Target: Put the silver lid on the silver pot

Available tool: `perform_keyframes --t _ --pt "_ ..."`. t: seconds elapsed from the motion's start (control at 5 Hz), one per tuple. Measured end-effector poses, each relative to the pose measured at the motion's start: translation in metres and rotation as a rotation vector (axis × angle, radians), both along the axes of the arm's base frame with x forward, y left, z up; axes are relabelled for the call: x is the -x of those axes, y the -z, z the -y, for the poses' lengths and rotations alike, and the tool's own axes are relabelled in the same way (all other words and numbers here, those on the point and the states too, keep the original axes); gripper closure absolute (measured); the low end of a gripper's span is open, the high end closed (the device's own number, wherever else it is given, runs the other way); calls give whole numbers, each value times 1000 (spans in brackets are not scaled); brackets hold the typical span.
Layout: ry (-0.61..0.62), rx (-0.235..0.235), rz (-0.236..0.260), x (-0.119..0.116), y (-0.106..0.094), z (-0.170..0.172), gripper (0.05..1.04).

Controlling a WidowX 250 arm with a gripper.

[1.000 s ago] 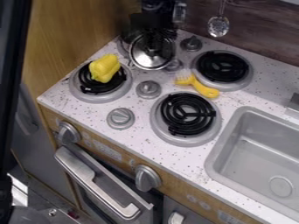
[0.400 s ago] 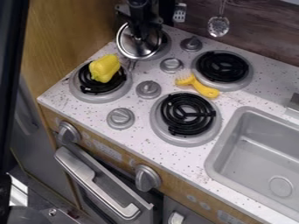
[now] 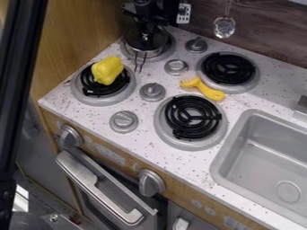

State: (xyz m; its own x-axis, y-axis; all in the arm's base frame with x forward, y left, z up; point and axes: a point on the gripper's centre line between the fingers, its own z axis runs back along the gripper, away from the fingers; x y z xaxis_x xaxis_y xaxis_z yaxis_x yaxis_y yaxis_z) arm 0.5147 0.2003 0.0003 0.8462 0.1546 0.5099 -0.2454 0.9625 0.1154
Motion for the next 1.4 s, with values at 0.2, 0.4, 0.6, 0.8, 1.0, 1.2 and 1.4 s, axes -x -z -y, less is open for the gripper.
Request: perform_keyframes --t 0.2,0.4,0.6,0.8,1.0,1.2,1.4 --pt "-8 -1 14 -11 -1 -5 824" --pt "-12 -2 21 -14 -1 -8 772" --pt "-27 4 20 -6 5 -10 475" --pt "-40 13 43 9 3 -9 189" --pt "-40 5 75 25 2 -3 78" --pt "-15 29 71 43 -14 10 83" --pt "24 49 -12 70 -24 30 83"
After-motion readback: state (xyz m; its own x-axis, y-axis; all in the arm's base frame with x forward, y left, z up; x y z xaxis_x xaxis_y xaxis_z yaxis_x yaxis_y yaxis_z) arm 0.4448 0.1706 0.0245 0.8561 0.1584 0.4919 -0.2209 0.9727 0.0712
